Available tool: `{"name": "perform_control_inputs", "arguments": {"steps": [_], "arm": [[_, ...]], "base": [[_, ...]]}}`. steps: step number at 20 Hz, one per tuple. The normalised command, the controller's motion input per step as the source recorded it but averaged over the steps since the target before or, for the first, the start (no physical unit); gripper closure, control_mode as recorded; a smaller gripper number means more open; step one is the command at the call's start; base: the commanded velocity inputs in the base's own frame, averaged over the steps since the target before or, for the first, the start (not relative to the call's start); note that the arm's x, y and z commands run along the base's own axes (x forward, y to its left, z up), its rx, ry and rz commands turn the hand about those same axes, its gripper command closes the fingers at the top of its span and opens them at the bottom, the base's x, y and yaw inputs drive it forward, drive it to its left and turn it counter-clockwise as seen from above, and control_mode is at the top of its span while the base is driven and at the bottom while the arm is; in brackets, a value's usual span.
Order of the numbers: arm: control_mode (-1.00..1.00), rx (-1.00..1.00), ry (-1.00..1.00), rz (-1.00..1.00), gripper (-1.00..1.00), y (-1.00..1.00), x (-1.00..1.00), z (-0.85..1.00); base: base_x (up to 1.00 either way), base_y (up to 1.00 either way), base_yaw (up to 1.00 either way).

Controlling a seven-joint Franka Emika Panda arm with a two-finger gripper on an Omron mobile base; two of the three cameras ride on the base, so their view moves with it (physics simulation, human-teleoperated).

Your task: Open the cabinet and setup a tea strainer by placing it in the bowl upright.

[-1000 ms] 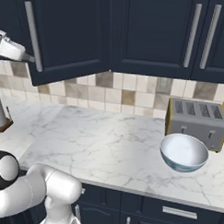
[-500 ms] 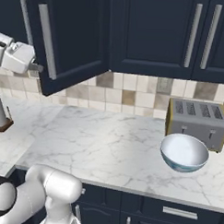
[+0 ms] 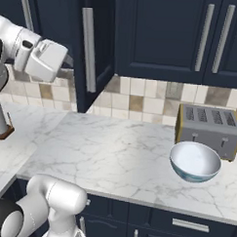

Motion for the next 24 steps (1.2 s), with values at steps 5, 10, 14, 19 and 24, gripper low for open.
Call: {"name": "perform_control_inputs", "arguments": {"steps": [5, 10, 14, 19, 24], "arm": [[-1.00, 0.08, 0.00, -0.06, -1.00, -0.72, -0.21, 0.05], [-1.00, 0.15, -0.01, 0.00, -1.00, -0.50, -0.06, 0.00], [-1.00, 0.02, -0.08, 0.00, -1.00, 0.04, -0.08, 0.00], [-1.00, 0.00, -0.06, 0.00, -1.00, 0.30, -0.28, 0.01], [-1.00, 0.00, -0.05, 0.04, -1.00, 0.33, -0.41, 0.01]], "base": [[0.00, 0.00, 0.00], [0.00, 0.00, 0.00], [0.00, 0.00, 0.00], [0.00, 0.00, 0.00], [0.00, 0.00, 0.00]]}}
